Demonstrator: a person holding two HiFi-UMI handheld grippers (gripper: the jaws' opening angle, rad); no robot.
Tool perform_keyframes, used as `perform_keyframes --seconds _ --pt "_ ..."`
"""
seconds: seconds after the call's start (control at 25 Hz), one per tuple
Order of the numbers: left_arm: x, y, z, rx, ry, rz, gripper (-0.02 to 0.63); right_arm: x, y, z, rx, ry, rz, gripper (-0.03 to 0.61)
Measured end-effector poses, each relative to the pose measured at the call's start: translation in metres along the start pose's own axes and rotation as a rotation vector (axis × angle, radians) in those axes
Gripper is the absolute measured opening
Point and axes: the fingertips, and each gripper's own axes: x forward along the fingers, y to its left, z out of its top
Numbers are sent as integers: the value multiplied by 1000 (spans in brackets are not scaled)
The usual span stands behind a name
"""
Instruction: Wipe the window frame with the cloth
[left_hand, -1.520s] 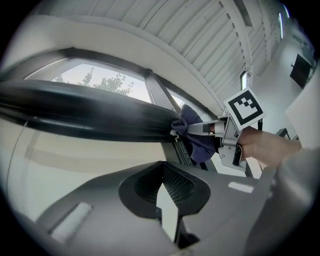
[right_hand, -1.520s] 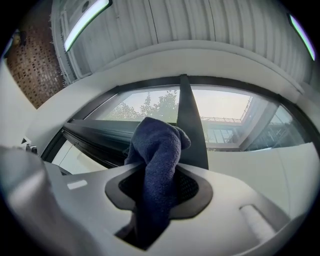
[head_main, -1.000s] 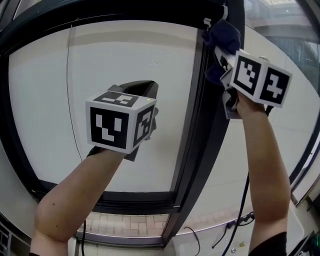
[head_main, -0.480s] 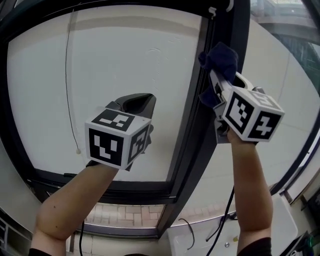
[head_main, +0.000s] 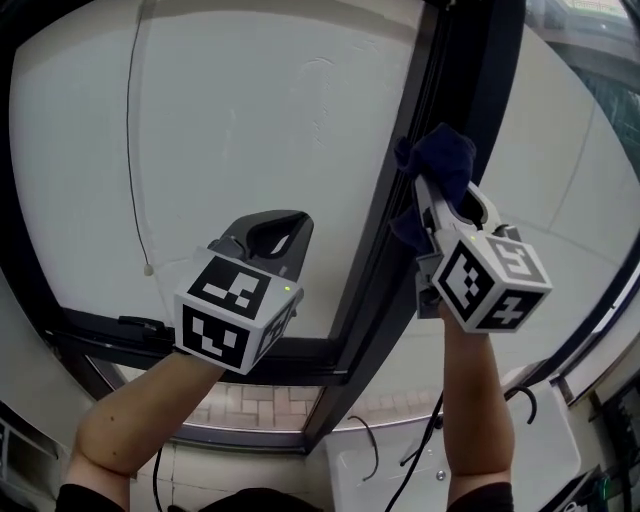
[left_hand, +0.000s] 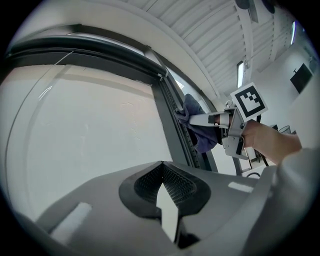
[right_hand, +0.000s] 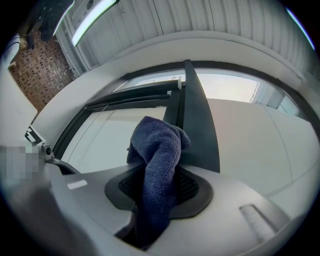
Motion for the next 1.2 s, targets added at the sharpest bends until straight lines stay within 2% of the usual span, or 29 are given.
perform_keyframes --seconds 0.28,0.4,0.8,0.96,1.2 --pt "-14 -19 -31 -5 -15 8 -6 -18 12 -48 3 45 -8 124" --pt "-18 -28 -50 -12 5 1 -6 -25 17 -74 19 78 -6 124" --pt "-30 -41 -97 -77 46 17 -6 -52 33 -139 75 145 -9 126" --pt "-30 -49 -112 -119 50 -7 -6 -60 40 -162 87 171 -11 126" --pt "-33 -47 -132 -190 52 21 -6 -70 50 -189 81 207 -2 126"
